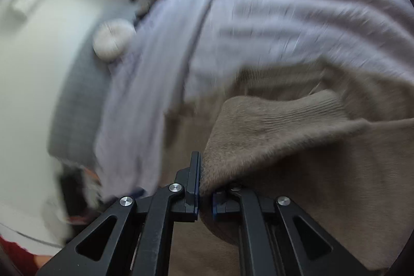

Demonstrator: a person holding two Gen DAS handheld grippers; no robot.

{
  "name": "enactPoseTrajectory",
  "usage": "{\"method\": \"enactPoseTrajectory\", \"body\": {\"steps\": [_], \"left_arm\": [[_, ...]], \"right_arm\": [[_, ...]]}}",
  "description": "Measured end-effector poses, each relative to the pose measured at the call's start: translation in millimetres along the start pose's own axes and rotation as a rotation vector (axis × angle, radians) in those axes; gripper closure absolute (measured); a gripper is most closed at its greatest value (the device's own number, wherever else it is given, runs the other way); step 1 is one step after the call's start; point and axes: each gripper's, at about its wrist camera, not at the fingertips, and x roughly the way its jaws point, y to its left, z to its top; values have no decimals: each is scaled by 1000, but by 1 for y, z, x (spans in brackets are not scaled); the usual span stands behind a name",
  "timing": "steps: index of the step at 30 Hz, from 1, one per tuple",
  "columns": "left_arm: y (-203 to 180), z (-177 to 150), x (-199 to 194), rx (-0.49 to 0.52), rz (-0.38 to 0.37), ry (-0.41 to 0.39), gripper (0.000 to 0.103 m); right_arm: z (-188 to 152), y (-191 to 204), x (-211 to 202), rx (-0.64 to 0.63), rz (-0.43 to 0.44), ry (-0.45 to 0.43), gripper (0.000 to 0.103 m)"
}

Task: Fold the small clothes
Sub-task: 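Fold the held sleeve across the sweater body with the right tool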

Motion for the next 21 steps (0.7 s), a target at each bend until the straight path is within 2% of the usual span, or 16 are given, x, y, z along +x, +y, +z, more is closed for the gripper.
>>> {"method": "enactPoseTrajectory", "body": {"steps": [2,4,7,9,12,14,16,19,21], "left_arm": [[12,-2,-1,-8,0,-1,0],[18,-4,0,-10,-5,-2,0],[26,-4,-3,-19,-23,-6,0],[32,-2,-7,-41,-52,-8,0],[39,2,-13,-76,-115,-15,0],[41,6,-17,-81,-135,-30,0],[41,9,-17,-77,-137,-39,0],[46,11,-15,-101,-146,-35,0],[51,13,-13,-130,-163,-23,0]], "right_arm": [[-7,-3,42,1,-103,113,92],[-22,-9,60,40,-165,168,92],[-26,-20,51,150,-132,116,86],[-26,-28,35,222,-112,44,85],[-20,-24,21,244,-131,-56,83],[-7,-6,26,163,-166,-67,83],[-7,20,41,34,-190,-29,83],[-23,56,72,-164,-233,76,83],[-36,67,85,-250,-251,149,83]]}}
